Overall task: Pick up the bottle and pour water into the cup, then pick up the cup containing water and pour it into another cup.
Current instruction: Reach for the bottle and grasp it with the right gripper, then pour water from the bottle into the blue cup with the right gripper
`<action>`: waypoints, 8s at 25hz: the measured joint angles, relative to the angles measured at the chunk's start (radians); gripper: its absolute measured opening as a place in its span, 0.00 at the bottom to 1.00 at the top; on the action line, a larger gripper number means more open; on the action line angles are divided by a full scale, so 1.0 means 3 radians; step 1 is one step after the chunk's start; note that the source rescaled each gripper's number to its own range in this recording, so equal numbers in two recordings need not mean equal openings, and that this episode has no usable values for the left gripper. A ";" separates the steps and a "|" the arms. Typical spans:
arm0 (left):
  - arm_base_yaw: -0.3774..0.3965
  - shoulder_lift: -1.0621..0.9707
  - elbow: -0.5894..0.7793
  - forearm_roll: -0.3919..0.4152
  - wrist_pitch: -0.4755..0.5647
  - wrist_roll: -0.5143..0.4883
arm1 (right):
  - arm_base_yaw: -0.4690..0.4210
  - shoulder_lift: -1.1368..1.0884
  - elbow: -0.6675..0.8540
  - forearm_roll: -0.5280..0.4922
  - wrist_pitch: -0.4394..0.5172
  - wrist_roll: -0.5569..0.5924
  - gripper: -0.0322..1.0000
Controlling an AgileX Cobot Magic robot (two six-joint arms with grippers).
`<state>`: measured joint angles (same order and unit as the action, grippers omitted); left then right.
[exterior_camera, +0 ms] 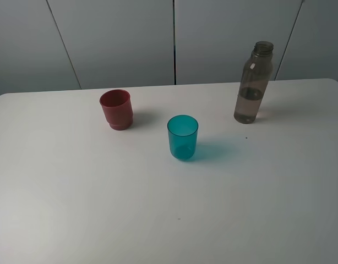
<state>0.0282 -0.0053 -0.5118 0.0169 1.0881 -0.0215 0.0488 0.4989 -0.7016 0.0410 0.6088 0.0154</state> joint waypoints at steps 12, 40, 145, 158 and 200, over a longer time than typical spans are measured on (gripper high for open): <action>0.0000 0.0000 0.0000 0.0000 0.0000 0.0000 | 0.0311 0.1747 0.0262 0.0020 -0.0893 -0.0015 0.99; 0.0000 0.0000 0.0000 0.0000 0.0000 -0.0006 | 0.0531 0.4450 0.0786 -0.0216 -0.4548 0.0204 0.99; 0.0000 0.0000 0.0000 0.0000 0.0000 0.0002 | 0.0531 0.5393 -0.0172 0.0333 -0.5211 -0.0069 0.03; 0.0000 0.0000 0.0000 0.0000 0.0000 0.0002 | 0.0531 0.5386 -0.0178 0.0265 -0.5183 -0.0088 0.08; 0.0000 0.0000 0.0000 0.0000 0.0000 0.0002 | 0.0665 0.4909 -0.0168 -0.1348 -0.4976 -0.3251 0.08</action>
<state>0.0282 -0.0053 -0.5118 0.0169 1.0881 -0.0209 0.2482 1.9716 -0.7520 -0.3635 -0.8839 -0.9599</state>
